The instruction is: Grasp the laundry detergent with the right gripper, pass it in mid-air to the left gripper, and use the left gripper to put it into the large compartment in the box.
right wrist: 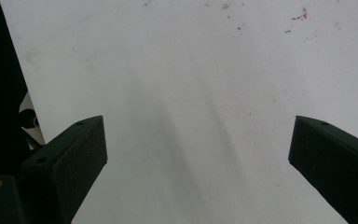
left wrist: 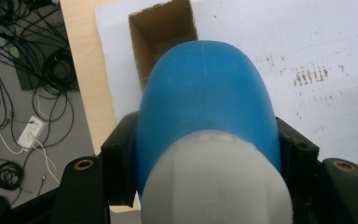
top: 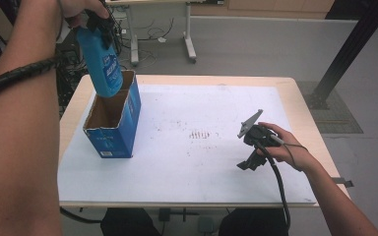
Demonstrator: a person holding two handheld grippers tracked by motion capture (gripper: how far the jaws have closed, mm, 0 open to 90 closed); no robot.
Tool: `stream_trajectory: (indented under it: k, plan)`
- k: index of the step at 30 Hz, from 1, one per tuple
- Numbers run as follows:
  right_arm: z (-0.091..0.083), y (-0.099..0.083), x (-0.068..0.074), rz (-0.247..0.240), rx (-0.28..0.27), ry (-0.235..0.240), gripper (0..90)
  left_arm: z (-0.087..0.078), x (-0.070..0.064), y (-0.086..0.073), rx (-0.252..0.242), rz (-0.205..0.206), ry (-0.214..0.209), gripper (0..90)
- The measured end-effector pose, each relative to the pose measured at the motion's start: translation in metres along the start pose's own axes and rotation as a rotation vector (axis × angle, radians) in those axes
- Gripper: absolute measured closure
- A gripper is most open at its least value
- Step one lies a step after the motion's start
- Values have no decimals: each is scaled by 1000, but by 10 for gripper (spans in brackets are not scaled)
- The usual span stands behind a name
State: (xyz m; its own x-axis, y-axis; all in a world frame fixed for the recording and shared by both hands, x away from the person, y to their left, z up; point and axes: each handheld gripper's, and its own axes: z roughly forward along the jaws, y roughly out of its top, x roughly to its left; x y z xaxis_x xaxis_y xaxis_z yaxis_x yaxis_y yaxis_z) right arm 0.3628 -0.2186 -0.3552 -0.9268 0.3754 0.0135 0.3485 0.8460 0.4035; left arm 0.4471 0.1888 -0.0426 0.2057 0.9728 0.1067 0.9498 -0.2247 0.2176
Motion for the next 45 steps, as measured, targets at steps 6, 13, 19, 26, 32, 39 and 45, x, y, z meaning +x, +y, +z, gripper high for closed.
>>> stream_trajectory:
  k: [6, 13, 19, 26, 32, 39, 45]
  plan:
    - [-1, -2, -1, 5, -8, 3, 40, 14, 5, -1, 7, -15, 4, 379]
    - [-1, -3, -1, 10, -9, 2, 40, 43, 12, -5, 29, -38, 0, 378]
    - [1, -5, -1, 12, -7, 1, 40, 66, 16, -9, 49, -56, 7, 378]
    - [2, -6, -1, 18, -8, 3, 41, 85, 17, -12, 70, -63, 3, 378]
    - [3, -5, 0, 16, -12, 8, 43, 105, 18, -15, 86, -69, 0, 378]
    - [5, -7, -2, 21, -10, 9, 44, 127, 17, -20, 84, -74, 2, 378]
    - [6, -7, -3, 28, -8, 12, 45, 140, 16, -23, 89, -75, -6, 378]
